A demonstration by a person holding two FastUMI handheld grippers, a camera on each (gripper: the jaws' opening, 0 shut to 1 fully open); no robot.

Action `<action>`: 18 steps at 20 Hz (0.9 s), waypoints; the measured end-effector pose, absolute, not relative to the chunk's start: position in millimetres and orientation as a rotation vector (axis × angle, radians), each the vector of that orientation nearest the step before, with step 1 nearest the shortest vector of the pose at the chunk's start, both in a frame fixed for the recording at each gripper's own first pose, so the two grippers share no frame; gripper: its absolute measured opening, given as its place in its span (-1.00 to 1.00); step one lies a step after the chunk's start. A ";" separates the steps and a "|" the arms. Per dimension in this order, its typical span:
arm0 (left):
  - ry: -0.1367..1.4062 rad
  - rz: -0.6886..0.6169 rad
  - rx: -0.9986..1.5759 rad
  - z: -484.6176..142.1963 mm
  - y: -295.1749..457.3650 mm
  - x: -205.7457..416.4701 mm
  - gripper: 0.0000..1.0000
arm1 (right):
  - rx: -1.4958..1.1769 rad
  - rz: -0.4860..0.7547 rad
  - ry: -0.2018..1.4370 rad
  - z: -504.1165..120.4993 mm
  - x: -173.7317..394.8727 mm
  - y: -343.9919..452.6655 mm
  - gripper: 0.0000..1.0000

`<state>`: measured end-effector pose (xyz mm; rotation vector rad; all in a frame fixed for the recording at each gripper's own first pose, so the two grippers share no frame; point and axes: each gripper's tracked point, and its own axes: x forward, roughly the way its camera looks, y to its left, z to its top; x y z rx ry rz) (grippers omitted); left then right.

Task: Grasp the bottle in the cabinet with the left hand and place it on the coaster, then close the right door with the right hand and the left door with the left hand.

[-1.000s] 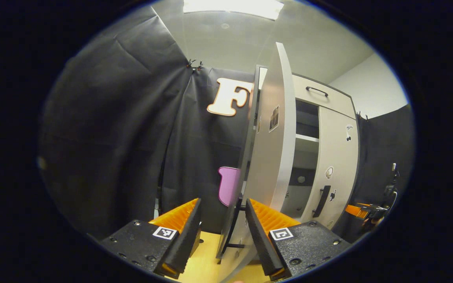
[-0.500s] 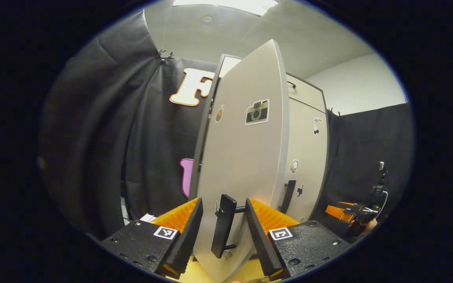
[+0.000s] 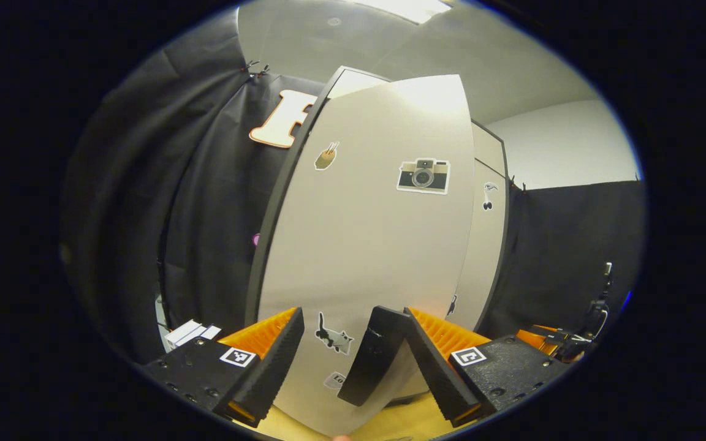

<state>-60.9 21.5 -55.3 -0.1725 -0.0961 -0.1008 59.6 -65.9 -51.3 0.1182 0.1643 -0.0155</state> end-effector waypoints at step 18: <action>-0.080 -0.149 -0.086 -64.1 -30.2 29.8 1.00 | 0.089 -0.195 0.135 -41.2 15.4 -159.7 1.00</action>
